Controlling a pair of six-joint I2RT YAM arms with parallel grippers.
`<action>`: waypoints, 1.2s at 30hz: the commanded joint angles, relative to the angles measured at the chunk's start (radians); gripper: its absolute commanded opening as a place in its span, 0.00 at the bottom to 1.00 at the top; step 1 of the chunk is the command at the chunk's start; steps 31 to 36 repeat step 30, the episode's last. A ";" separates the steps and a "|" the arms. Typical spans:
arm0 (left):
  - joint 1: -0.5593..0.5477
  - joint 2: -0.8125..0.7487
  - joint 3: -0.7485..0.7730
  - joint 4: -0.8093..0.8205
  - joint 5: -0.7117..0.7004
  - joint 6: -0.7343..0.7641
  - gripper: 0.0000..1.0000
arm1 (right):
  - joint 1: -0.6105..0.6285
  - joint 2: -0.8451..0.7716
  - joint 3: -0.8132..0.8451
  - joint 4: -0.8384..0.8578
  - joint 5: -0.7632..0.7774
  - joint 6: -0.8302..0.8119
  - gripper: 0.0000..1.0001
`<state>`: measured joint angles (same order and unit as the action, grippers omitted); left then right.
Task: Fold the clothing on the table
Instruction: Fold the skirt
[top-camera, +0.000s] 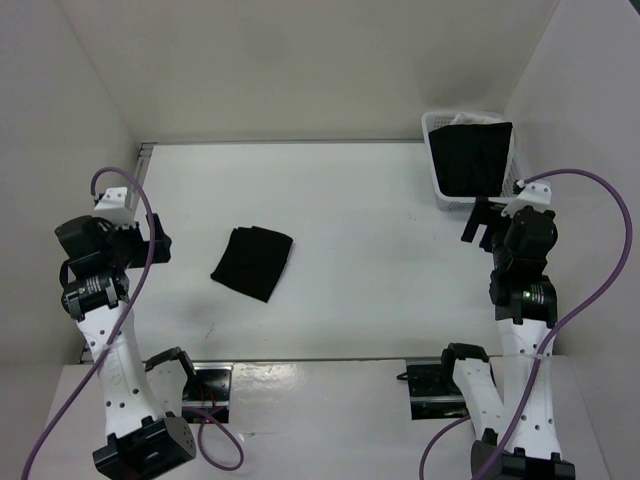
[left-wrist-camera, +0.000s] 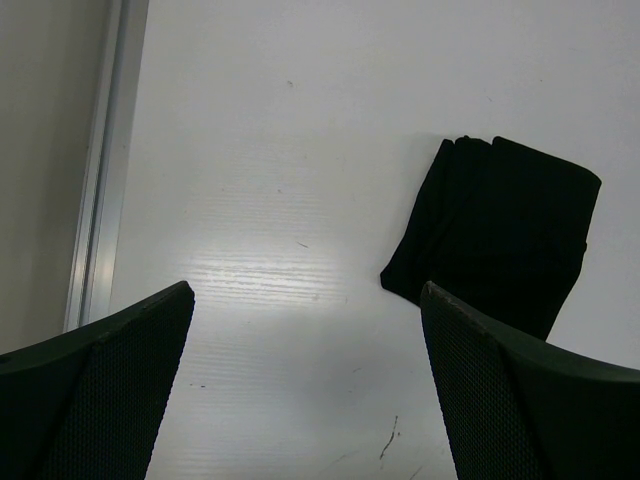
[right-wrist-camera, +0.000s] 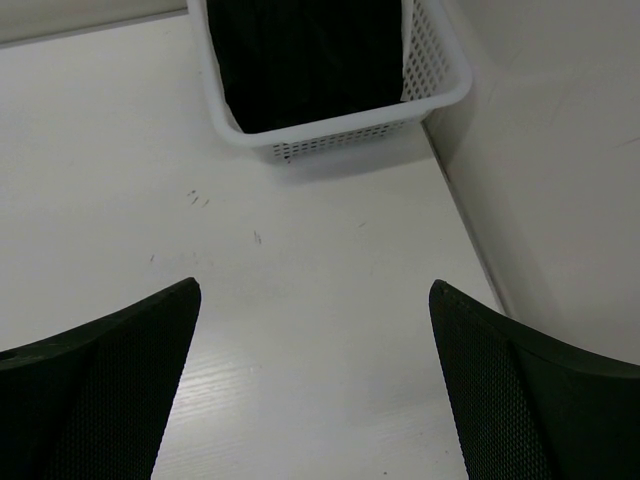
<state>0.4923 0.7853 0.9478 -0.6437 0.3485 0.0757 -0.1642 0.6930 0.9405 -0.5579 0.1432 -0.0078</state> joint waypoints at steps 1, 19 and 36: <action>0.005 -0.003 0.002 0.016 0.024 0.009 1.00 | -0.008 -0.009 0.001 -0.004 -0.027 -0.012 0.99; 0.005 -0.003 0.002 0.016 0.024 0.009 1.00 | -0.008 0.000 -0.008 -0.004 -0.056 -0.031 0.99; 0.005 -0.003 0.002 0.016 0.033 0.009 1.00 | -0.008 0.039 0.001 -0.025 -0.083 -0.040 0.99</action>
